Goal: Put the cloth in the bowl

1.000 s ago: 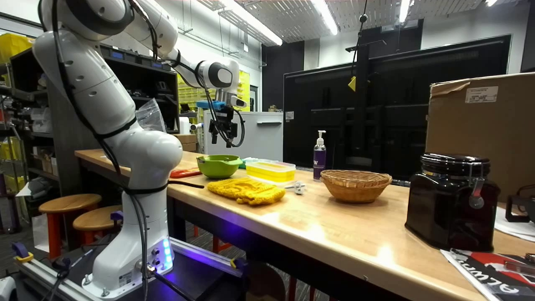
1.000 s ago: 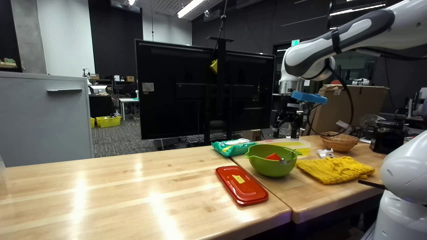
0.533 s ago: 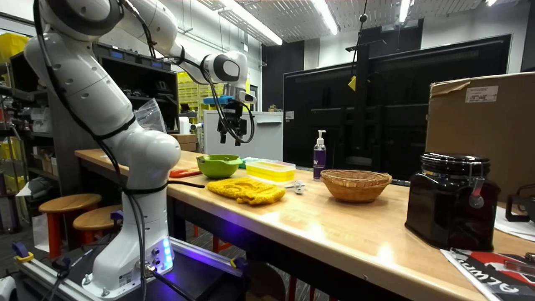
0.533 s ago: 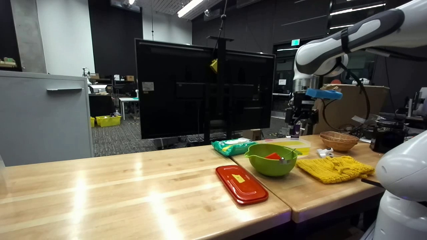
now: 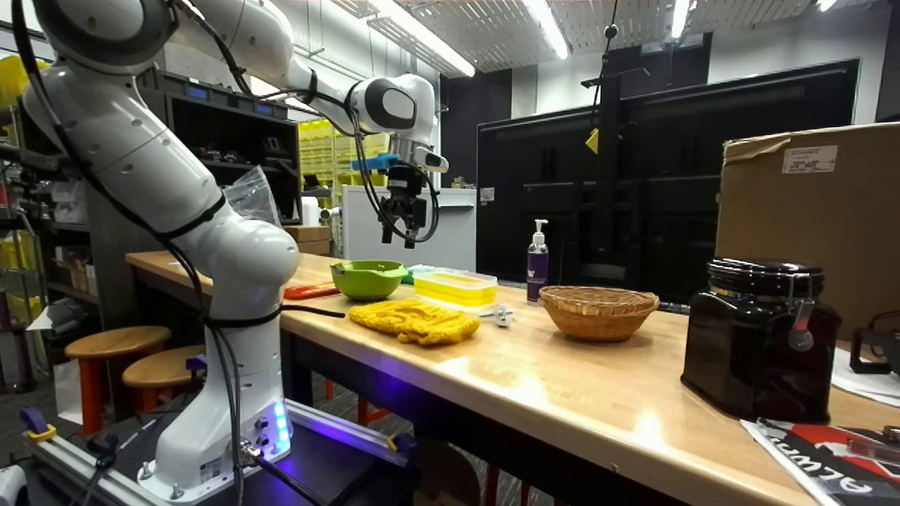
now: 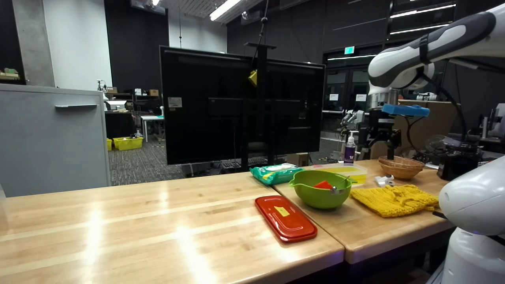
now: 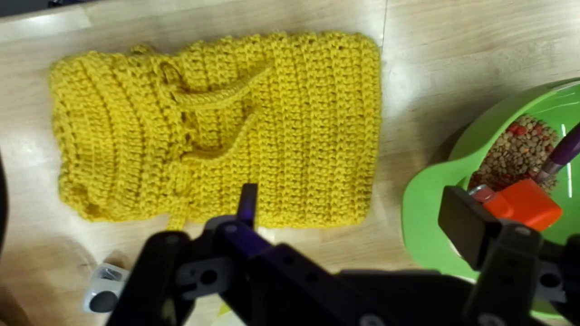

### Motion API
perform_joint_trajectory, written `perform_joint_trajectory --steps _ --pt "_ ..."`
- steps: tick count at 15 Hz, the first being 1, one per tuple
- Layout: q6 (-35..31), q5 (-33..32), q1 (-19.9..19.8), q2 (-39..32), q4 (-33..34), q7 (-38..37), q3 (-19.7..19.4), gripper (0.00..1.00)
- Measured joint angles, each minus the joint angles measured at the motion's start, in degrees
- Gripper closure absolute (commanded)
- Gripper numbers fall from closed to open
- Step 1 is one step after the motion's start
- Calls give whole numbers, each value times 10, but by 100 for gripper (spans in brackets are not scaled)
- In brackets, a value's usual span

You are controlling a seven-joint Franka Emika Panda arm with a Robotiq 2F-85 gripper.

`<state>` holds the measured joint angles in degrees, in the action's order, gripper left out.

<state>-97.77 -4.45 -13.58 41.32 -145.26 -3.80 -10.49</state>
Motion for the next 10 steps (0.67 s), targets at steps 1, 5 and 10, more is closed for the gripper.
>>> perform_joint_trajectory --steps 1,5,10 --pt "1 -3 -6 3 -3 1 -5 0" --pt "2 -11 -14 5 -5 3 -10 0" --pt "2 -11 -14 5 -5 3 -10 0"
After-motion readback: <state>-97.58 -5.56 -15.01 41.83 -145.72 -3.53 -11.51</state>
